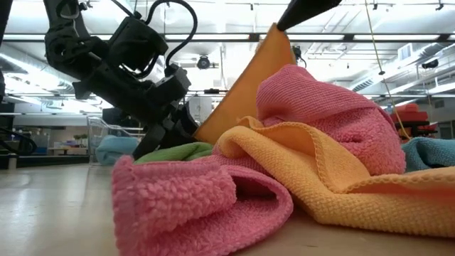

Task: Fold microfiber towels
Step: Fold the top orange microfiber towel

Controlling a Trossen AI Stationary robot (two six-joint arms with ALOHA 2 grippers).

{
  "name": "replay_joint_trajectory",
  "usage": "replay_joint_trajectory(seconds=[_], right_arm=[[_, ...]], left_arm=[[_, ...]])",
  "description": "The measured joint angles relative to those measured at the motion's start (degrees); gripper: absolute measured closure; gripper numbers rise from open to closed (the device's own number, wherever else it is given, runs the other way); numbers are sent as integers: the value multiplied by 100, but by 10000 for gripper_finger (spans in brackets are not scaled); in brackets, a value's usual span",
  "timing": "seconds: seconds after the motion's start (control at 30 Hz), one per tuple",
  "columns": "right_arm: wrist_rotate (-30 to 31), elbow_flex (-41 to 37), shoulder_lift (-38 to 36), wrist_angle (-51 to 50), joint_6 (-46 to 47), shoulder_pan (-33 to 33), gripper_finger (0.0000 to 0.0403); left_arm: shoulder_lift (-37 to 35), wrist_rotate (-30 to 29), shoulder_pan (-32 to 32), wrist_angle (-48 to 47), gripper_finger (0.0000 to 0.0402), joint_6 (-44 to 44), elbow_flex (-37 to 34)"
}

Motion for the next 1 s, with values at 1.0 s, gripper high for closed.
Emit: replay_joint_trajectory(seconds=[1.0], right_arm=[[-86,0,3,-150,348,-32,403]], left_arm=[[-117,-789,95,-541,390,627,46]])
